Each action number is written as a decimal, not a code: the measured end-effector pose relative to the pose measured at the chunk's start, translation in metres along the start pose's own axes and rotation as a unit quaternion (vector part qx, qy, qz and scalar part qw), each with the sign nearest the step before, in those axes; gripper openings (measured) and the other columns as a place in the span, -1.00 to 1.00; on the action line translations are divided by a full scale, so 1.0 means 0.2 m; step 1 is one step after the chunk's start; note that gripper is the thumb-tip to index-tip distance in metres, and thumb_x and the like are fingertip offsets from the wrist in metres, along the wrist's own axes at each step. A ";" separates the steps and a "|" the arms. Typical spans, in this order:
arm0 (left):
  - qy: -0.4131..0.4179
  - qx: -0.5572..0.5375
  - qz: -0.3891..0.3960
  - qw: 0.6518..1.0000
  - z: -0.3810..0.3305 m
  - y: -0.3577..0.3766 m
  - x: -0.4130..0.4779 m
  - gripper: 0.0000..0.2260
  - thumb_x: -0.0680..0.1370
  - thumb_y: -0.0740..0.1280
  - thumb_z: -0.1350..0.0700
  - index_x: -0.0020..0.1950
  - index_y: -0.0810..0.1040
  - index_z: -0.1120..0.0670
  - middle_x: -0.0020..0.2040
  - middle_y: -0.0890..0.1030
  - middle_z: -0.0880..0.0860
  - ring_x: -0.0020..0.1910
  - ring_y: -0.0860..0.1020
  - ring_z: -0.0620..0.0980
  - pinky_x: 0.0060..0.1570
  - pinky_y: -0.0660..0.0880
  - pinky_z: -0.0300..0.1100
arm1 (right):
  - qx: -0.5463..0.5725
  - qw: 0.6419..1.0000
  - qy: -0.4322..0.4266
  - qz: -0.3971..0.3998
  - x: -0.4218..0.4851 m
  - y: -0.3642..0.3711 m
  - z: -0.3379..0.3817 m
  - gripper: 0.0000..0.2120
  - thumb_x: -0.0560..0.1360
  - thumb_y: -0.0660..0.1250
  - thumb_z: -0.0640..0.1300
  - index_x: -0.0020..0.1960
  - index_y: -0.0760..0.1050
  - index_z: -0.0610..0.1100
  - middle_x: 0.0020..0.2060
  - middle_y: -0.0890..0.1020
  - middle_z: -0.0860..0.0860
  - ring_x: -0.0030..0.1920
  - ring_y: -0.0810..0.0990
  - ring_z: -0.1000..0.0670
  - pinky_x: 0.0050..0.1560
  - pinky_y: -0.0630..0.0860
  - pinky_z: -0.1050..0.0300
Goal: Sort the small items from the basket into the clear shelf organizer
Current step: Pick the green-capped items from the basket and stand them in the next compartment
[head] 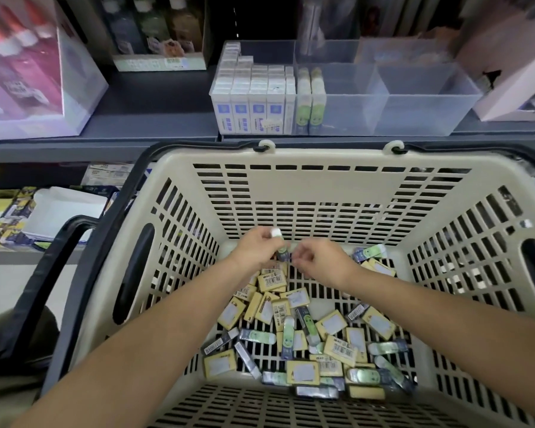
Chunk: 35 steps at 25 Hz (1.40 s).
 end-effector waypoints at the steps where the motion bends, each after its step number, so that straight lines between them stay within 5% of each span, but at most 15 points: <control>1: -0.026 -0.019 0.013 0.999 0.02 0.01 -0.01 -0.89 0.55 0.24 0.26 0.04 0.42 0.10 -0.01 0.62 0.11 -0.03 0.61 0.03 -0.01 0.58 -0.08 | -0.041 0.998 0.017 0.054 -0.04 0.04 -0.03 -0.87 0.50 0.32 -0.07 -0.08 0.55 -0.13 -0.16 0.63 0.00 -0.13 0.59 0.00 -0.07 0.55 0.10; 4: -0.075 -0.016 0.084 0.993 0.06 0.08 -0.05 -0.89 0.56 0.22 0.27 0.06 0.38 0.12 -0.09 0.58 0.14 -0.14 0.60 -0.01 -0.10 0.58 -0.13 | -0.176 0.967 0.058 0.175 -0.18 0.20 -0.12 -0.65 0.40 0.39 0.14 -0.07 0.54 -0.15 -0.13 0.64 -0.04 -0.12 0.59 -0.03 -0.15 0.52 0.05; 7: -0.102 0.001 0.127 0.987 0.08 0.15 -0.09 -0.87 0.53 0.27 0.31 -0.05 0.37 0.11 -0.13 0.58 0.16 -0.22 0.57 -0.02 -0.15 0.58 -0.17 | -0.206 0.964 0.078 0.152 -0.25 0.26 -0.14 -0.61 0.35 0.43 0.13 -0.02 0.37 -0.07 -0.12 0.55 0.01 -0.11 0.52 -0.02 -0.24 0.44 0.09; 12: -0.066 0.099 0.147 0.982 0.08 0.16 -0.09 -0.91 0.56 0.27 0.22 -0.15 0.43 0.12 -0.29 0.53 0.05 -0.36 0.47 -0.10 -0.38 0.43 -0.29 | -0.079 0.992 -0.002 0.096 -0.22 0.12 0.00 -0.78 0.39 0.43 -0.08 0.00 0.49 -0.03 -0.12 0.54 0.13 -0.08 0.52 0.10 -0.06 0.46 0.21; 15: -0.076 0.067 0.173 0.980 0.08 0.17 -0.11 -0.89 0.58 0.28 0.13 -0.13 0.46 0.12 -0.23 0.58 0.06 -0.27 0.56 -0.08 -0.28 0.51 -0.25 | 0.083 0.995 0.021 0.042 -0.20 -0.02 0.01 -0.80 0.38 0.46 -0.17 -0.10 0.46 -0.03 -0.21 0.58 0.15 -0.28 0.54 0.25 -0.29 0.42 0.41; 20: -0.105 -0.015 0.245 0.964 0.06 0.22 -0.16 -0.65 0.54 0.27 -0.12 0.17 0.50 0.11 -0.13 0.62 0.07 -0.16 0.61 -0.04 -0.25 0.59 -0.17 | 0.240 0.969 0.059 -0.026 -0.17 -0.10 -0.01 -0.63 0.36 0.49 -0.23 0.04 0.37 -0.18 -0.36 0.63 -0.01 -0.46 0.59 0.19 -0.42 0.48 0.37; 27: -0.115 -0.009 0.226 0.967 0.07 0.18 -0.16 -0.83 0.55 0.31 0.03 -0.01 0.42 0.11 -0.16 0.60 0.11 -0.25 0.62 -0.01 -0.31 0.58 -0.17 | 0.138 0.986 0.072 -0.060 -0.17 -0.07 -0.01 -0.47 0.29 0.54 -0.03 0.07 0.27 -0.01 -0.22 0.64 -0.05 -0.25 0.63 0.08 -0.22 0.51 0.21; 31: -0.101 0.045 0.137 0.984 0.09 0.08 -0.11 -0.86 0.55 0.31 0.07 0.02 0.44 0.10 -0.08 0.61 0.13 -0.19 0.60 0.02 -0.32 0.55 -0.16 | -0.033 0.997 0.035 0.055 -0.21 0.09 0.00 -0.77 0.36 0.47 0.03 -0.14 0.46 -0.02 -0.29 0.55 0.12 -0.26 0.53 0.10 -0.31 0.39 0.27; 35: -0.119 0.022 0.142 0.982 0.10 0.05 -0.10 -0.90 0.54 0.32 0.09 -0.01 0.45 0.08 -0.20 0.57 0.06 -0.27 0.55 -0.04 -0.36 0.48 -0.20 | -0.095 0.989 0.043 0.108 -0.26 0.25 -0.04 -0.62 0.41 0.38 0.17 -0.11 0.58 -0.18 -0.22 0.64 -0.04 -0.25 0.59 0.01 -0.22 0.52 0.11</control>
Point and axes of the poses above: each hand's wrist, its own x-axis towards the middle knuckle, its own y-axis out of the palm, z = x × y, the point moved 8 cm from there along x, towards the middle knuckle
